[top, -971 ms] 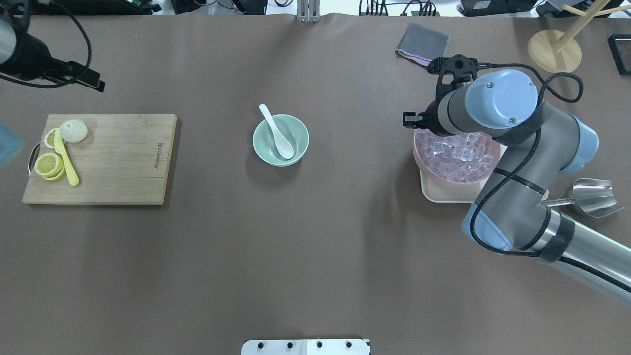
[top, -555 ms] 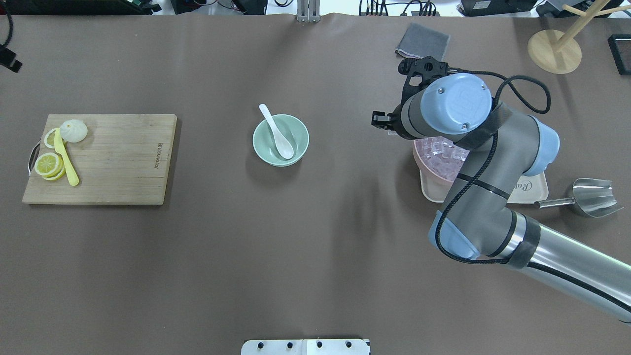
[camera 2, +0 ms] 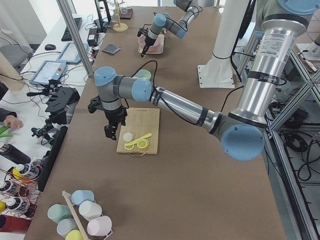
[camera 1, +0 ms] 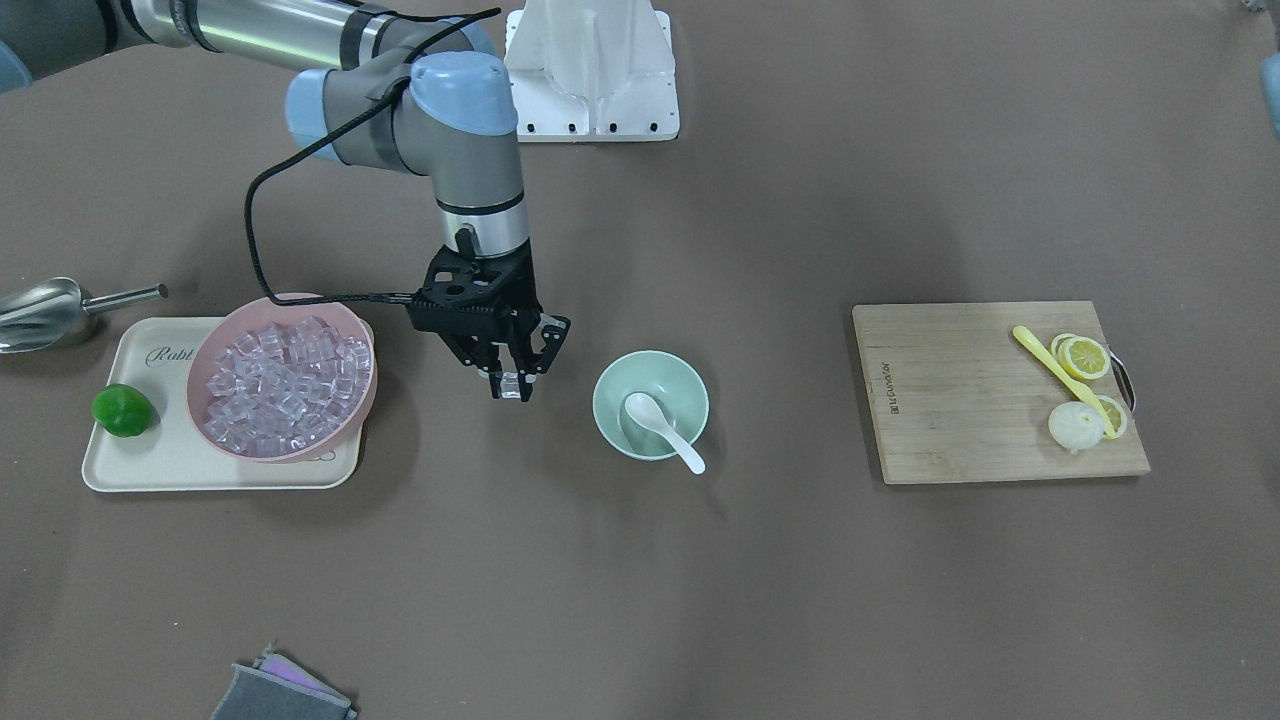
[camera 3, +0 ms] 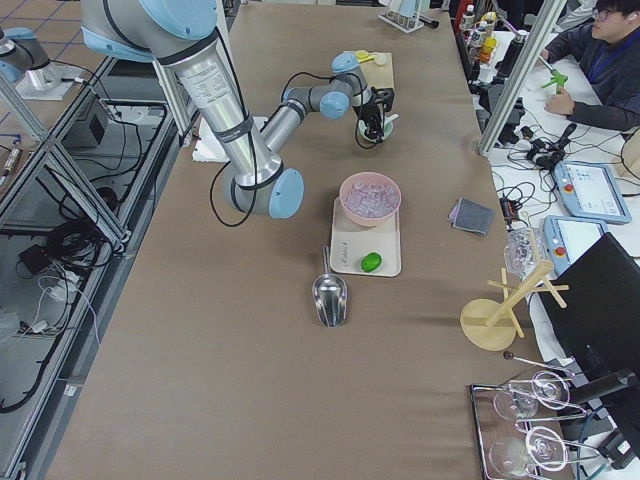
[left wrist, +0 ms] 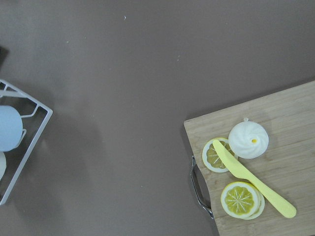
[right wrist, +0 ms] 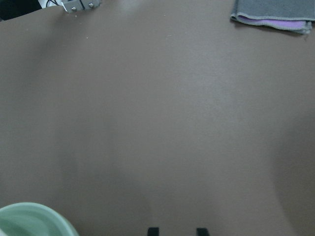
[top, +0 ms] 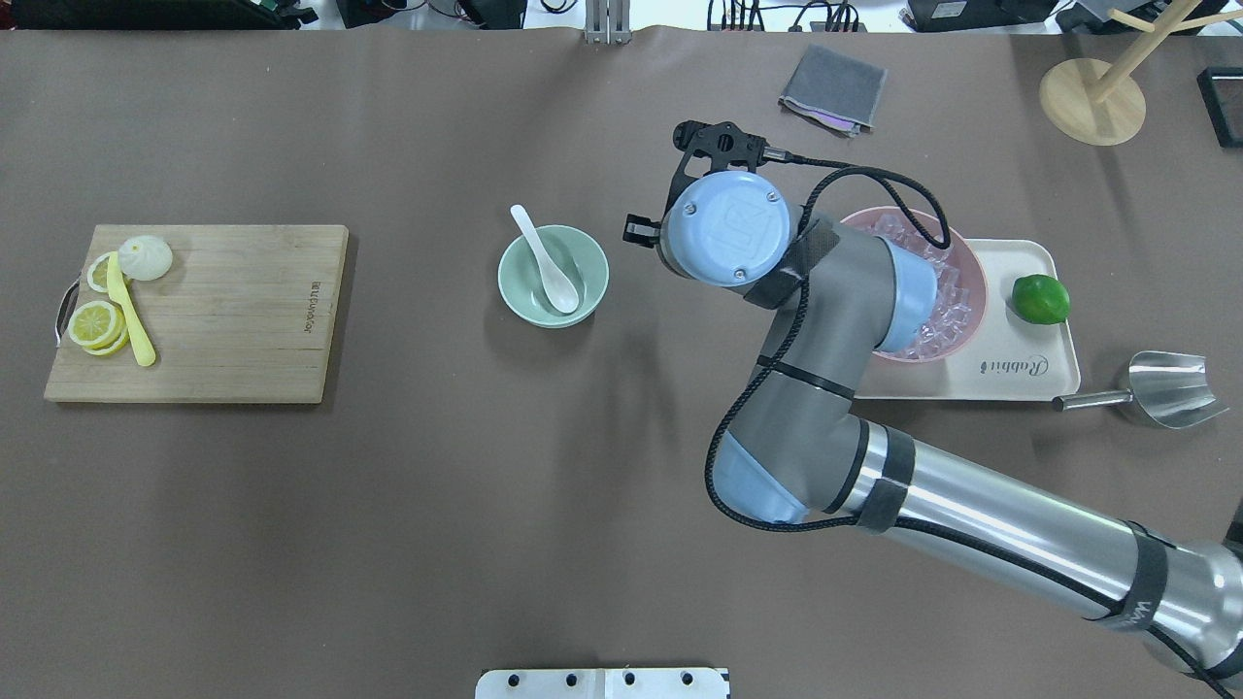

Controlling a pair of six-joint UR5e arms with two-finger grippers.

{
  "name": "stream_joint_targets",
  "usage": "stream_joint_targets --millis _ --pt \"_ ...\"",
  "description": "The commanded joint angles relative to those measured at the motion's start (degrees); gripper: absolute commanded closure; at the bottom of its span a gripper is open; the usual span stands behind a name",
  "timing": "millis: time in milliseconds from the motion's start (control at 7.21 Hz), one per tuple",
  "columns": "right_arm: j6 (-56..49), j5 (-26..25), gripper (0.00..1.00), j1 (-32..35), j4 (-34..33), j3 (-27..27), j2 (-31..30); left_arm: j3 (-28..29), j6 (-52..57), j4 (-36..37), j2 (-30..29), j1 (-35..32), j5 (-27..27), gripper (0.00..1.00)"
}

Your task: Put spoon and ice into bowl

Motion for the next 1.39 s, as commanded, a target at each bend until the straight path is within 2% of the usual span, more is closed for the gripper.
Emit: stream_joint_targets --millis 0,139,277,416,555,832,1109,1248 --pt "6.0 -3.4 1.00 -2.1 0.1 -7.5 7.0 0.1 0.4 0.7 3.4 -1.4 -6.2 0.01" --pt "7.7 -5.1 1.00 -3.5 0.1 -12.5 11.3 0.2 0.2 0.8 3.5 -1.4 -7.3 0.01" --pt "9.1 -6.7 1.00 -5.1 0.3 -14.8 12.6 0.5 0.1 0.8 3.4 -1.3 -7.4 0.01" --pt "9.4 -9.7 1.00 -6.9 0.5 -15.3 12.3 0.6 0.1 0.8 3.4 -1.3 -7.4 0.01" --pt "9.4 -10.2 1.00 -8.0 0.5 -15.5 12.0 0.7 0.1 0.8 3.4 -1.3 -7.6 0.01" --pt "9.3 -12.0 0.82 -9.3 0.7 -16.4 12.2 0.7 0.1 0.8 3.5 -1.3 -7.6 0.01" --pt "8.7 -13.3 0.01 -9.4 0.6 -16.6 12.4 0.8 0.1 0.9 3.5 -1.2 -7.6 0.01" --pt "8.6 -13.5 0.00 -9.4 0.6 -16.5 12.4 0.7 0.1 0.6 4.3 -1.2 -7.7 0.01"
